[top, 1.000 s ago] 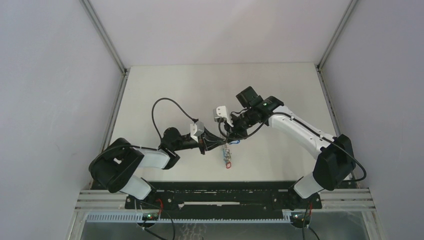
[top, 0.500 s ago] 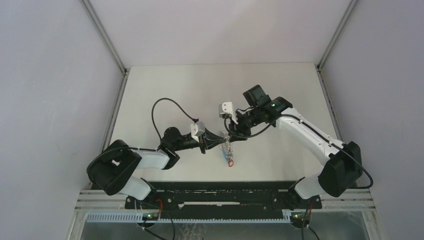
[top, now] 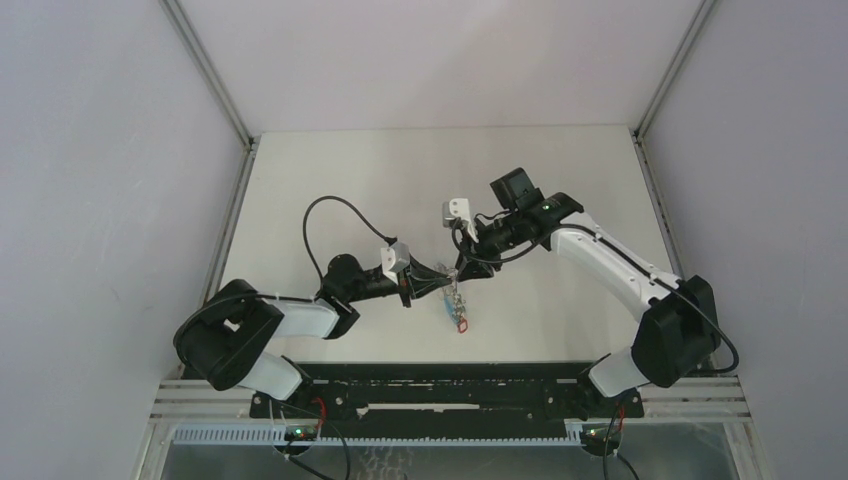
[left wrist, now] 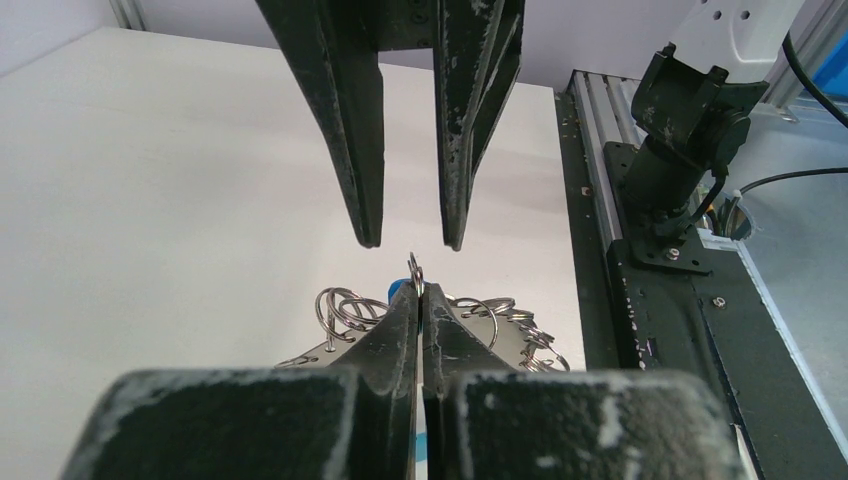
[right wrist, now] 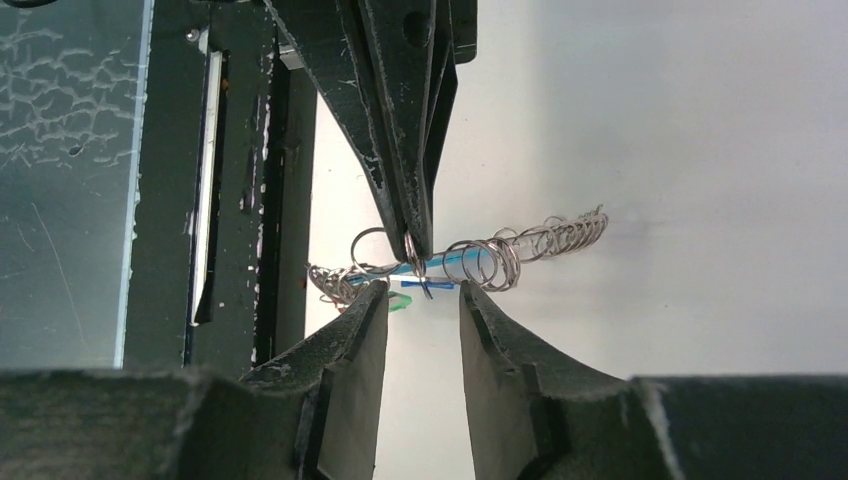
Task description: Put the keys on the keyring
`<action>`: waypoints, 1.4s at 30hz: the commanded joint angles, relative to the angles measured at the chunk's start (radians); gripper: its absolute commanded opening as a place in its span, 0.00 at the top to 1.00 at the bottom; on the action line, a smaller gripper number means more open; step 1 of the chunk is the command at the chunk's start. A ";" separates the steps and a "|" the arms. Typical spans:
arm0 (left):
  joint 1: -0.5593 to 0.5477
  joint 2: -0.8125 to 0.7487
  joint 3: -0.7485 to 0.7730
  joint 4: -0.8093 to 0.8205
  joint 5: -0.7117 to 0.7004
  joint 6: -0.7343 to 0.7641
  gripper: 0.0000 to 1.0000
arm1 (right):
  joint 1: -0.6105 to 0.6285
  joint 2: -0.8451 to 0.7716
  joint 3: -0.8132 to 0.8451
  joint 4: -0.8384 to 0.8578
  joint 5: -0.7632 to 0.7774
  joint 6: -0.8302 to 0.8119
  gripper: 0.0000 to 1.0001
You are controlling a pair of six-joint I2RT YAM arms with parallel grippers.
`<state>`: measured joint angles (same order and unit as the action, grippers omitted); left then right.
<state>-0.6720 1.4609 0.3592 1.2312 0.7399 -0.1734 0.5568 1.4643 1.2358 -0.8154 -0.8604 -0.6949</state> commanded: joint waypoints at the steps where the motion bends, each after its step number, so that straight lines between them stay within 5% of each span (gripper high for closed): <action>1: -0.003 -0.001 0.011 0.073 0.012 -0.007 1.00 | -0.006 0.021 0.001 0.040 -0.054 -0.006 0.68; 8: -0.003 -0.002 0.009 0.078 0.019 -0.008 1.00 | -0.010 0.054 0.001 0.039 -0.054 -0.019 0.73; 14: -0.003 -0.007 0.005 0.085 0.020 -0.010 1.00 | -0.017 0.065 0.001 0.026 -0.058 -0.031 1.00; 35: -0.005 0.008 -0.001 0.150 0.047 -0.046 1.00 | -0.008 0.103 -0.054 0.125 -0.100 0.008 1.00; 42: -0.005 0.006 -0.003 0.149 0.042 -0.044 1.00 | -0.042 -0.020 -0.147 0.168 -0.113 -0.036 0.74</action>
<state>-0.6720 1.4792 0.3557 1.2854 0.7692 -0.2016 0.5293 1.5421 1.1233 -0.7101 -0.9516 -0.6964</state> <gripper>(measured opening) 0.008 0.218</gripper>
